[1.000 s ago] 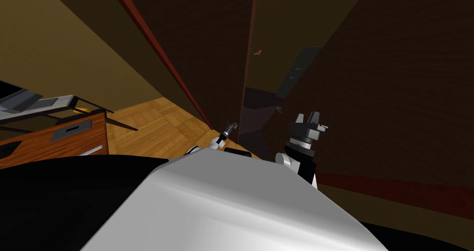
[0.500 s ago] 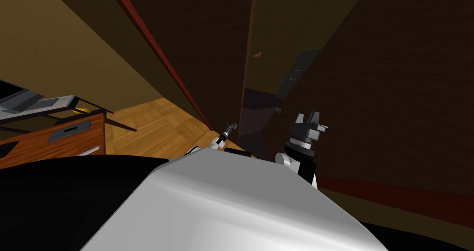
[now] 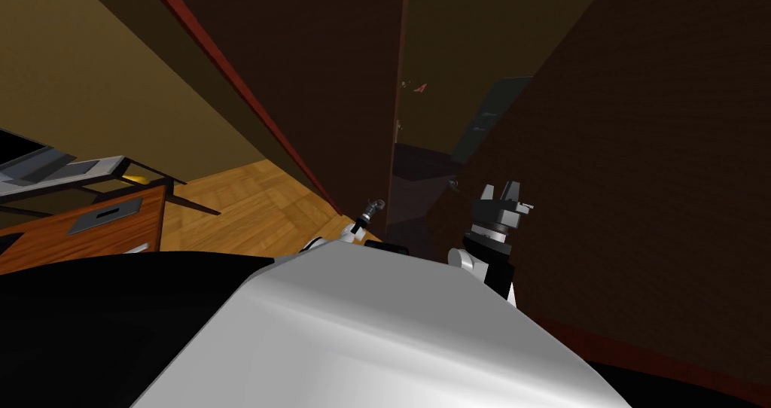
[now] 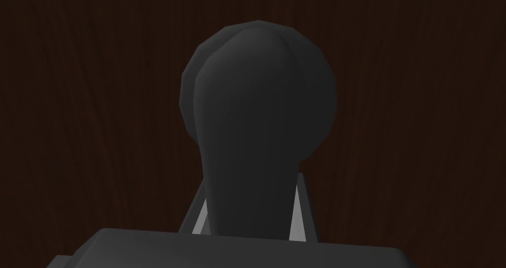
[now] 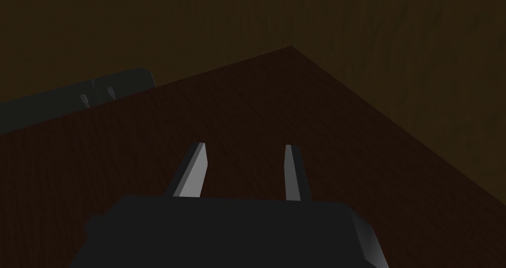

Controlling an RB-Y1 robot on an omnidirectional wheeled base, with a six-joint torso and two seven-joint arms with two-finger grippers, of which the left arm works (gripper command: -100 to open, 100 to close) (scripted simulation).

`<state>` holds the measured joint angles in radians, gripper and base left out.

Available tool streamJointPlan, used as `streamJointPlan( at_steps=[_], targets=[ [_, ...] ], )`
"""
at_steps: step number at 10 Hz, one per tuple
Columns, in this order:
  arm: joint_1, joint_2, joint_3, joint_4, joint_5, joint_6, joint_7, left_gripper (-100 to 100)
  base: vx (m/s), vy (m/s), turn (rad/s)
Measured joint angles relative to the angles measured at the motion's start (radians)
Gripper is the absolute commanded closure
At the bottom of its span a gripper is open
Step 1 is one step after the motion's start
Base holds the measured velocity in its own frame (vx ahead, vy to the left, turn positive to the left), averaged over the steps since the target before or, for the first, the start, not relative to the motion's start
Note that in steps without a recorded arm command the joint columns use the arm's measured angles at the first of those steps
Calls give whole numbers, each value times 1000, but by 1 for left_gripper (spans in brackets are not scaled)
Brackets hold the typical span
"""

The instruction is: Push the door open

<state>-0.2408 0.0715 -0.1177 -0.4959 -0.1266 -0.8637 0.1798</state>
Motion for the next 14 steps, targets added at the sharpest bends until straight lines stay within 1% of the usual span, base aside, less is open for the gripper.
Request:
streamJointPlan(
  at_steps=[1, 3, 4, 5, 6, 7, 8, 9, 10, 11, 12, 13, 14],
  targets=[
    [-7, 0, 9, 6, 5, -9, -7, 100, 50, -29, 0],
    [6, 1, 9, -29, 5, 4, -8, 100, 61, -33, 18],
    [7, -1, 22, -17, 13, 4, -17, 100, 164, -137, 109],
    [35, 3, 30, -58, 17, 30, -23, 100, 131, -132, 76],
    [51, 5, 36, -88, 21, 50, -27, 100, 93, -72, 27],
    [22, 6, 48, -39, 28, 28, -33, 100, 145, -77, 53],
    [40, 1, 58, -65, 34, 34, -43, 100, 128, -94, 39],
    [31, 2, 67, -52, 39, 31, -49, 100, 111, -106, 57],
    [18, -2, 82, -33, 48, 23, -60, 100, 170, -131, 79],
    [20, -6, 97, -29, 56, 22, -74, 100, 192, -177, 94],
    [29, -6, 111, -41, 64, 29, -84, 100, 195, -141, 96],
    [31, -8, 126, -46, 73, 37, -94, 100, 192, -109, 60],
    [19, -11, 143, -25, 84, 28, -104, 100, 167, -140, 56]
  ],
)
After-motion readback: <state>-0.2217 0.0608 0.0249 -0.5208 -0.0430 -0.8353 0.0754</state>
